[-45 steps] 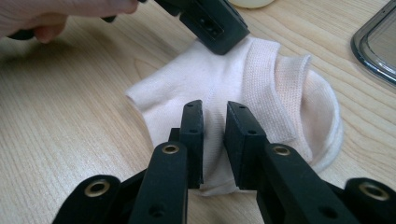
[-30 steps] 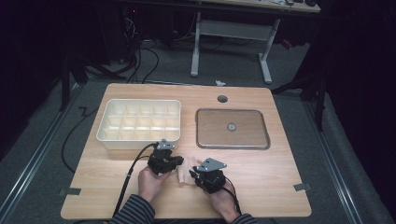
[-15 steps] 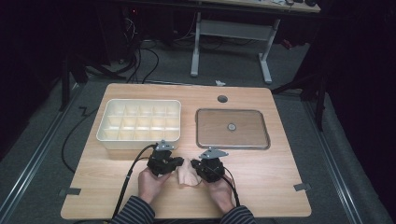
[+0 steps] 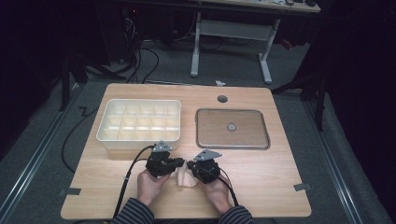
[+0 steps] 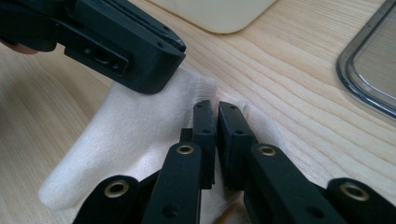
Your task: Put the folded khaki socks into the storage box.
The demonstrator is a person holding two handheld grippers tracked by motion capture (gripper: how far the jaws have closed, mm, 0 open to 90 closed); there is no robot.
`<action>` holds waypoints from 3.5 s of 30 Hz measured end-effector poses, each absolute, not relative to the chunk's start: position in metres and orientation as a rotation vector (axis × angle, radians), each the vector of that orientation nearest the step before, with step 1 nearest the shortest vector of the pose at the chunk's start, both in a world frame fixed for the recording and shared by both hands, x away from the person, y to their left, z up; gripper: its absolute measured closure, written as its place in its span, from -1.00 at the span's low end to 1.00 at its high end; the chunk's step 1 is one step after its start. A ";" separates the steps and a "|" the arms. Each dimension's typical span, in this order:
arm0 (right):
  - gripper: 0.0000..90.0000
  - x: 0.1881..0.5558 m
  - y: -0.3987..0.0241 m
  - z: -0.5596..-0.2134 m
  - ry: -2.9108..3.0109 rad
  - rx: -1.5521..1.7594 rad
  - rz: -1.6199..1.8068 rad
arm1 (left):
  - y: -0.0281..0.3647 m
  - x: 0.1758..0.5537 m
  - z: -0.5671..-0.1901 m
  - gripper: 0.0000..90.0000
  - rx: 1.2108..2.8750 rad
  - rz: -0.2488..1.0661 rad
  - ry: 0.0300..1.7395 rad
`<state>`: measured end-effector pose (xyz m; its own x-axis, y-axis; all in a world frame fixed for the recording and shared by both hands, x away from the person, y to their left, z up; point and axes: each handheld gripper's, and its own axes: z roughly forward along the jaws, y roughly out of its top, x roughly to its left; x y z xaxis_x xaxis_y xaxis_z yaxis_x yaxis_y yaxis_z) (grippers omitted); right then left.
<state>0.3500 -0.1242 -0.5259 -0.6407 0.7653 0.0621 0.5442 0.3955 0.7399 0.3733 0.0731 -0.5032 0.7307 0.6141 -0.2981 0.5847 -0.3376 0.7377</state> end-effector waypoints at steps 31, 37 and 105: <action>0.25 0.330 -0.144 -0.519 2.279 1.251 1.132 | 0.084 0.367 -0.506 0.89 1.968 0.079 0.933; 0.35 0.334 -0.139 -0.525 2.327 1.264 1.110 | 0.083 0.365 -0.505 0.89 1.963 0.081 0.931; 0.86 0.305 -0.140 -0.508 2.397 0.944 1.194 | 0.036 0.388 -0.512 0.88 2.056 0.073 0.872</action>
